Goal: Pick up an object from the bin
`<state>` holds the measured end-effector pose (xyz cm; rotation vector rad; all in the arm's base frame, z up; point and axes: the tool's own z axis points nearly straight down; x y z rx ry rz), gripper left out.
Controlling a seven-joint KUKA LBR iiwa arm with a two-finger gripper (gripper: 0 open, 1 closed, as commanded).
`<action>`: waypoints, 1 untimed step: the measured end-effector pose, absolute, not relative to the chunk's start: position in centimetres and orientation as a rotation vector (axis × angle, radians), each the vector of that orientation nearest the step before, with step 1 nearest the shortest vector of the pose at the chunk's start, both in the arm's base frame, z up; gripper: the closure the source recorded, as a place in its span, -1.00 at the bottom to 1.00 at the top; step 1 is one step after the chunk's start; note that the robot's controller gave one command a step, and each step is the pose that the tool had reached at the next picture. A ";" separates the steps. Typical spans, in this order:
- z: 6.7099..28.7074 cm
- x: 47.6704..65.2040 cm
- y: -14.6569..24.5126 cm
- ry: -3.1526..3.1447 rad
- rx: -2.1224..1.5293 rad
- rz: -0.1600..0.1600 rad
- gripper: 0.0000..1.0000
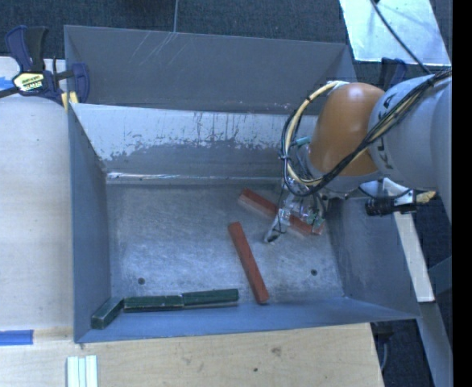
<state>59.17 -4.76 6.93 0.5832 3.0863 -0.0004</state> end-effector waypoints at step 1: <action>7.2 59.3 -4.8 3.082 0.582 0.000 1.00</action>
Offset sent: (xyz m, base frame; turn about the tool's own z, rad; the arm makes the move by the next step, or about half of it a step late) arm 0.0000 0.0000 0.0000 0.0000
